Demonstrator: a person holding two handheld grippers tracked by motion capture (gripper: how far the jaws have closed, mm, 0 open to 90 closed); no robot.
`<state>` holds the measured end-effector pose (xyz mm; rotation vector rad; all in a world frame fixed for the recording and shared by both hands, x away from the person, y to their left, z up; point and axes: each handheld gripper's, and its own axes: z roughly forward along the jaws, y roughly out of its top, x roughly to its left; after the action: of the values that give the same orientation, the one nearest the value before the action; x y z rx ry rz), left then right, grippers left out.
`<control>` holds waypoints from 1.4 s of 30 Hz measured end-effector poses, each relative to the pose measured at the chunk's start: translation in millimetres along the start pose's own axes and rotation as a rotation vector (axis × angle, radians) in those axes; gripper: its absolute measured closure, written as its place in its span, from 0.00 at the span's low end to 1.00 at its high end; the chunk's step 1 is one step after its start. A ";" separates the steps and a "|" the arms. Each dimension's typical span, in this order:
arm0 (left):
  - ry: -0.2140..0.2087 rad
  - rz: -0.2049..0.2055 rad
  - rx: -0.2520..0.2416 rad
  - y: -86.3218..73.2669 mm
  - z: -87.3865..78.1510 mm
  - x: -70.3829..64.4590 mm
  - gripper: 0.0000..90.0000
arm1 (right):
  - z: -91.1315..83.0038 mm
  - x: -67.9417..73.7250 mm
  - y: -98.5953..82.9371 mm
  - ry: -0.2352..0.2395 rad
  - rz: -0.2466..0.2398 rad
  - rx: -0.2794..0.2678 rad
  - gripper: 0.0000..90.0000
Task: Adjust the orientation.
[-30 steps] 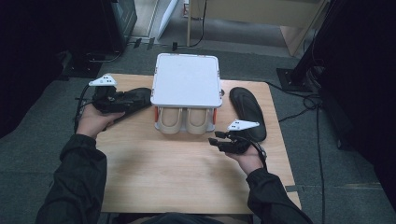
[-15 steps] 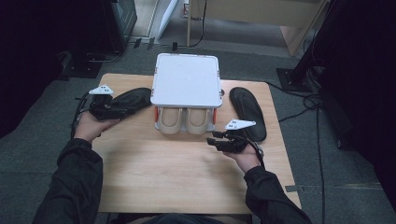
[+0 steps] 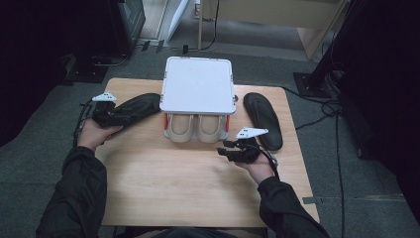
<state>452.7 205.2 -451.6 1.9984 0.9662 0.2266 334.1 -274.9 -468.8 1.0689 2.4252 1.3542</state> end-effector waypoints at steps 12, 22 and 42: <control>0.018 -0.032 0.032 -13.3 8.6 17.0 0.56 | -2.1 -1.3 -0.4 -0.007 0.012 -0.007 0.65; 0.030 -0.068 0.061 -24.7 17.4 30.8 0.65 | -0.8 -0.6 -0.4 -0.003 0.011 0.003 0.65; 0.062 -0.077 0.049 -6.7 18.3 5.9 0.93 | 1.5 0.9 0.3 -0.001 0.007 0.004 0.65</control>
<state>462.0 199.8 -468.8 2.0047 1.0950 0.2251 334.2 -273.2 -469.3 1.0798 2.4260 1.3513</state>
